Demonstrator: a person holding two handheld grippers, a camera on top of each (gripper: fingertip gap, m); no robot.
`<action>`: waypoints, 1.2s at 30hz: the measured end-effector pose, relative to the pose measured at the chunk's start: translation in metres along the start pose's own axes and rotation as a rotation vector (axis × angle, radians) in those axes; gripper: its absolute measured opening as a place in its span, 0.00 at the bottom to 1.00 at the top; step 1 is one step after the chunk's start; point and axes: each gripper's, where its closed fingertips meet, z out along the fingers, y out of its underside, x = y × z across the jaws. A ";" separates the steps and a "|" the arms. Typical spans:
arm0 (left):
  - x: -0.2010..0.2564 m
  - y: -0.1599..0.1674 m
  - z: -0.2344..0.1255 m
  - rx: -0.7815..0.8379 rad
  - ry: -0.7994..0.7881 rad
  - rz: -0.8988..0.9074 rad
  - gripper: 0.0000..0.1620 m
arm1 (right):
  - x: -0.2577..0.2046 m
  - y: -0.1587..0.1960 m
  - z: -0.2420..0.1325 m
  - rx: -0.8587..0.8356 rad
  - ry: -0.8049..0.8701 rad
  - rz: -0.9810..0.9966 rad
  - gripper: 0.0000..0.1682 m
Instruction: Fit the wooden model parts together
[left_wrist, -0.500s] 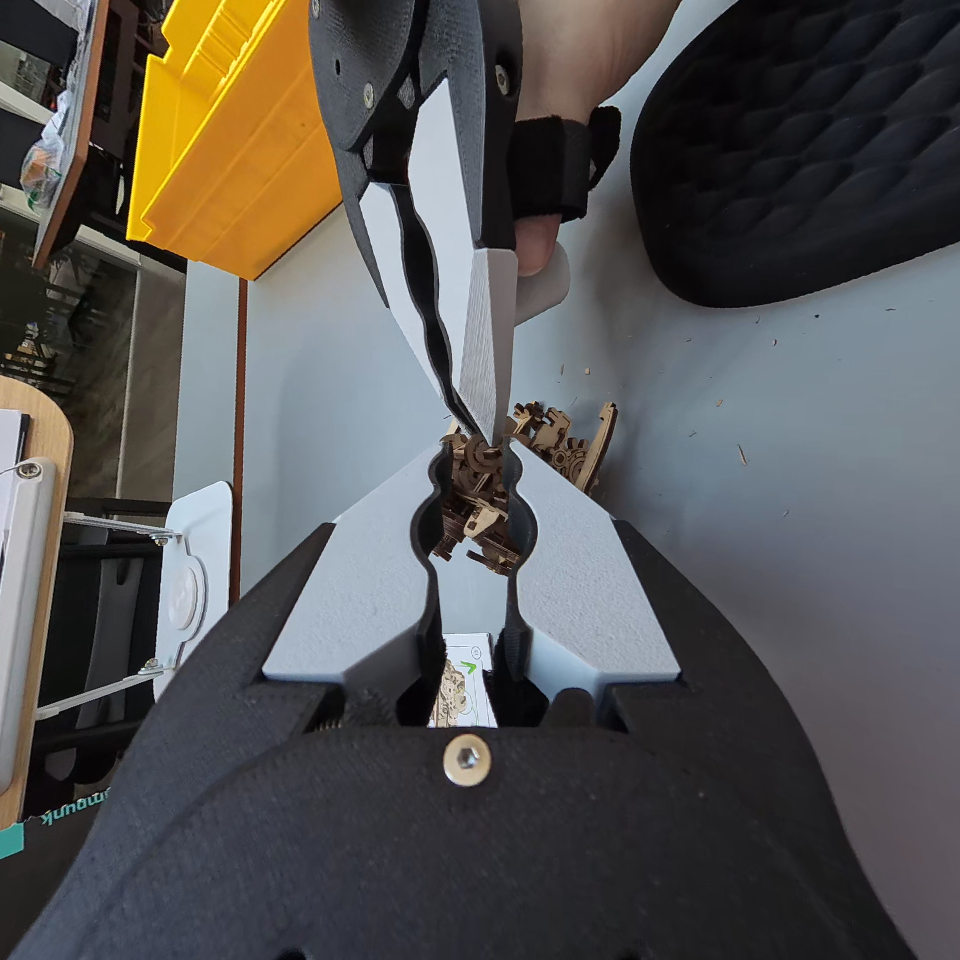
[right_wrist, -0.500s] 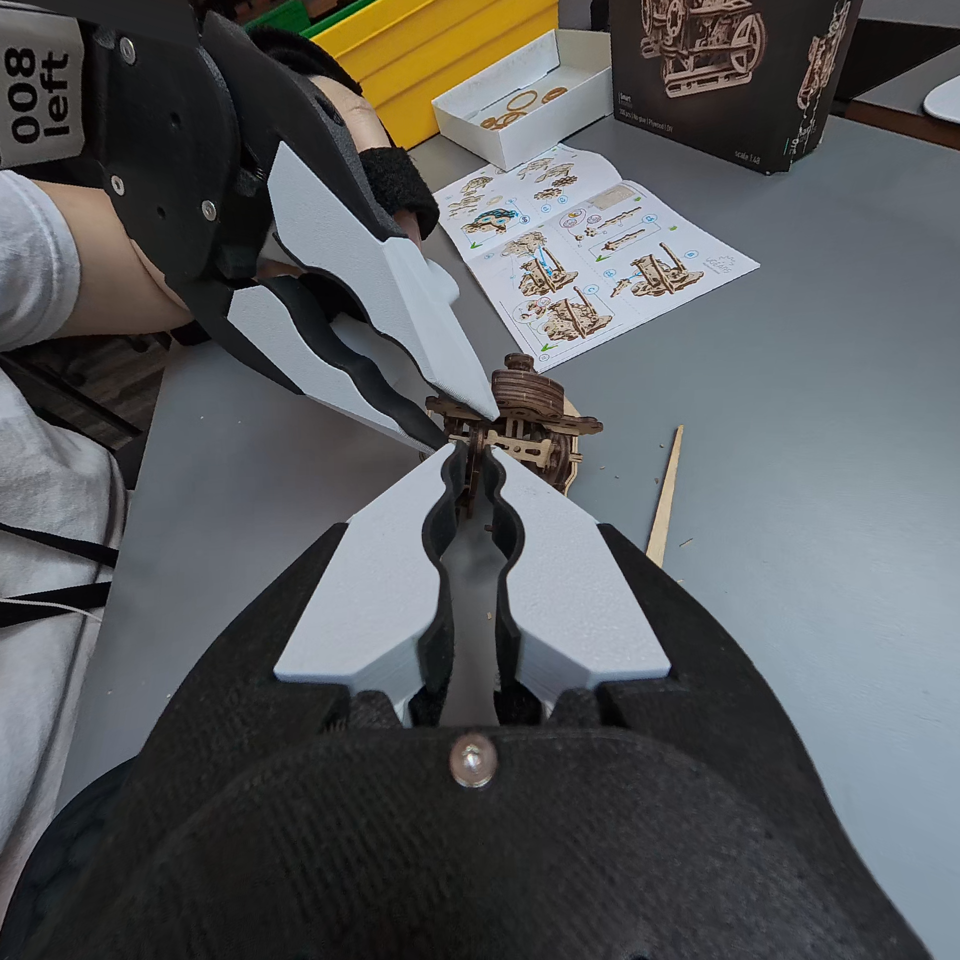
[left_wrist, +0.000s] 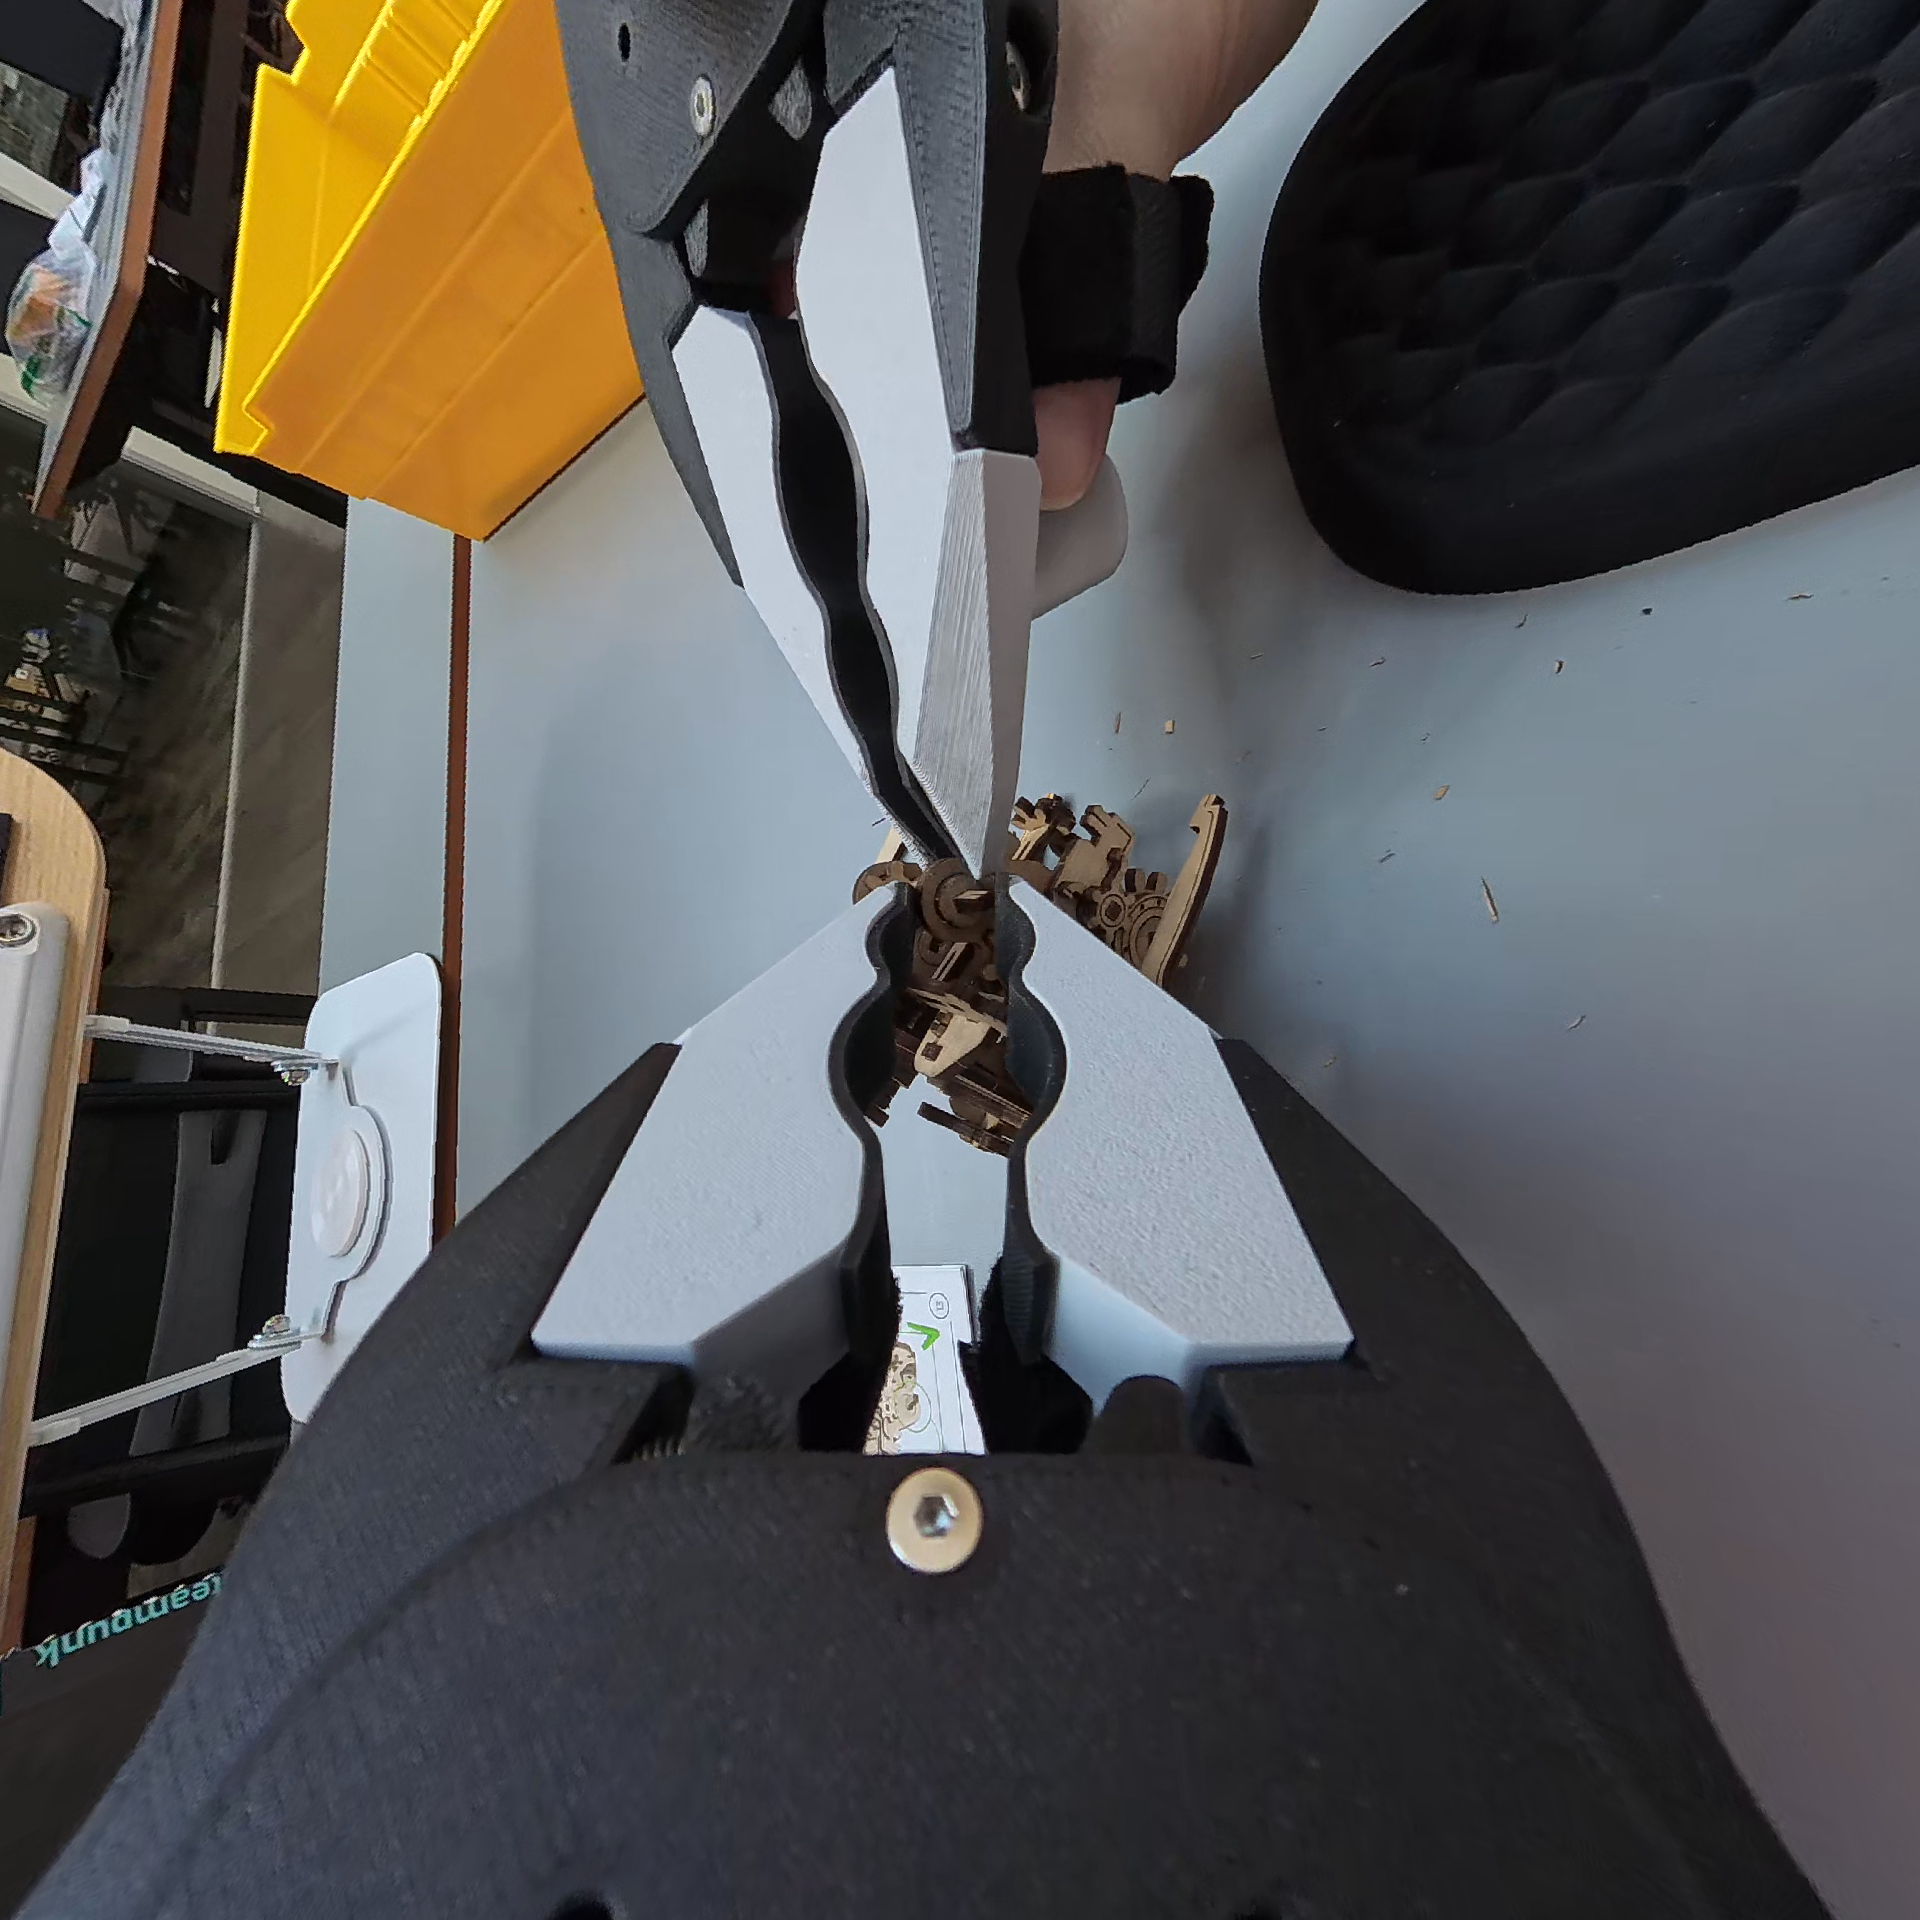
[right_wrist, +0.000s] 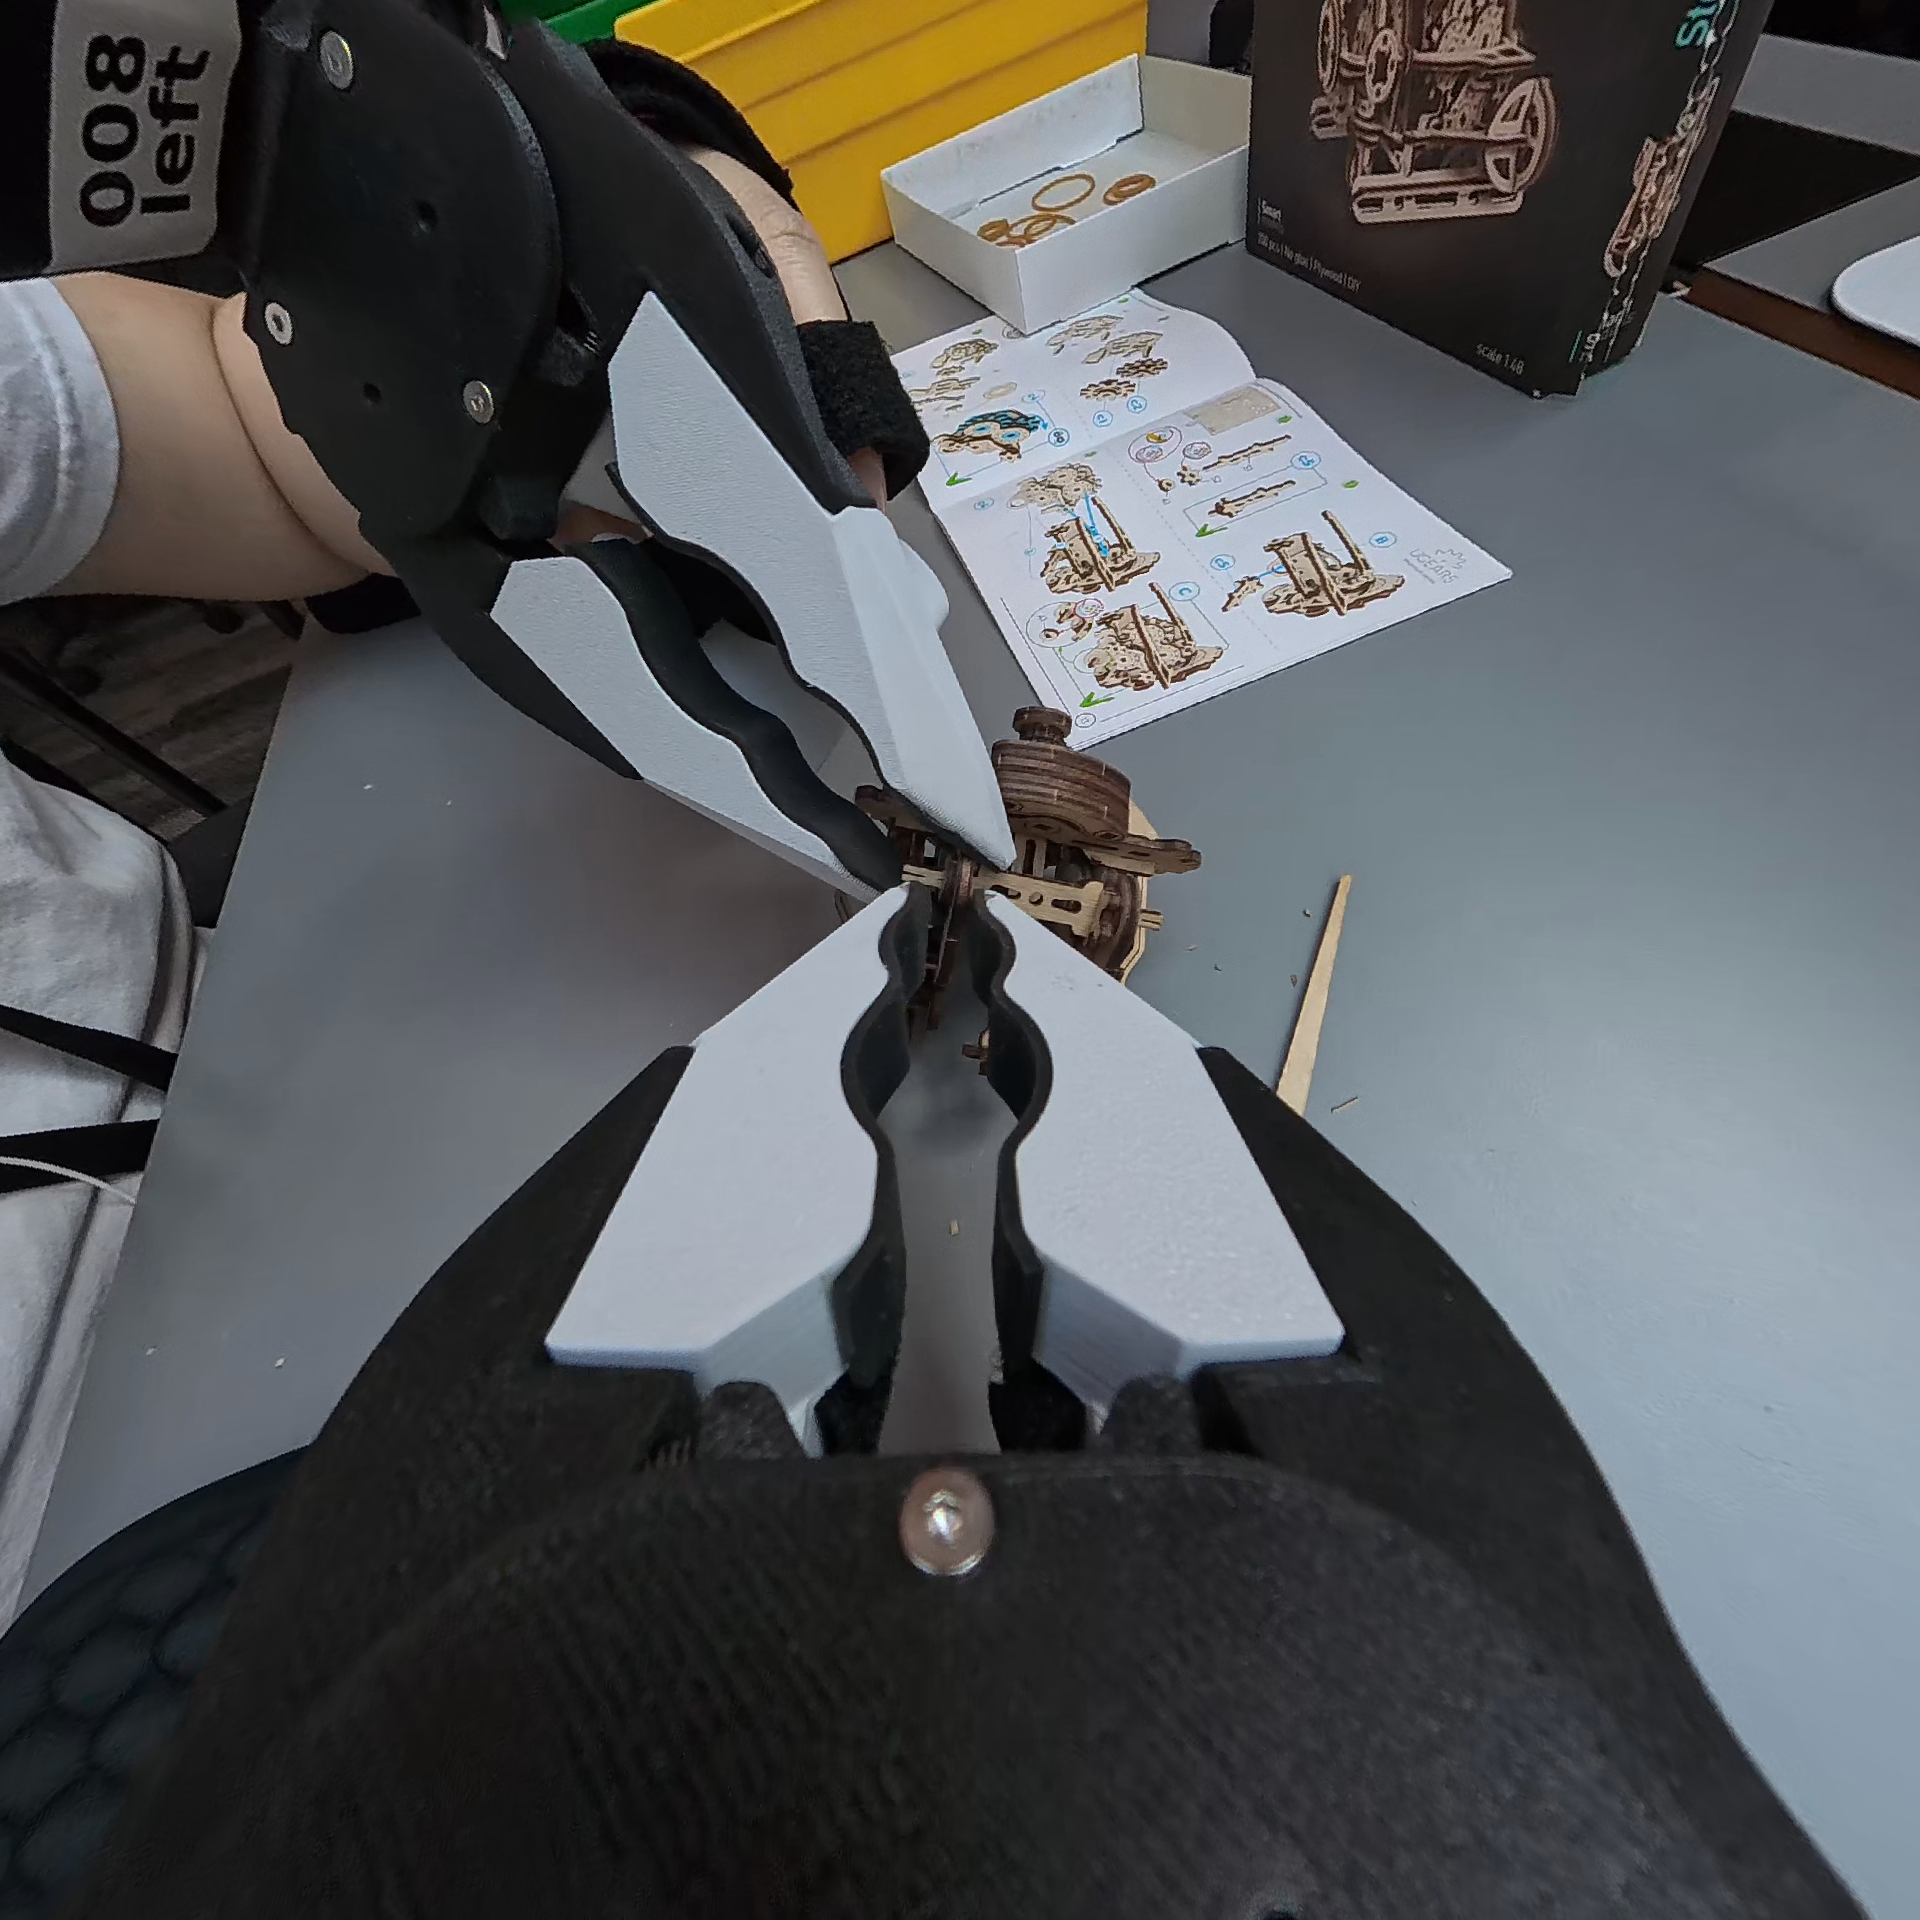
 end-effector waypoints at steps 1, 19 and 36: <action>0.000 0.000 0.000 0.001 0.002 -0.003 0.08 | 0.001 0.000 0.000 -0.002 0.006 0.002 0.02; -0.007 -0.002 -0.013 0.044 0.021 -0.061 0.10 | 0.002 -0.002 0.001 -0.002 0.029 -0.020 0.00; -0.019 0.000 -0.035 0.207 0.088 -0.241 0.38 | -0.013 -0.008 0.000 -0.065 0.293 -0.778 0.00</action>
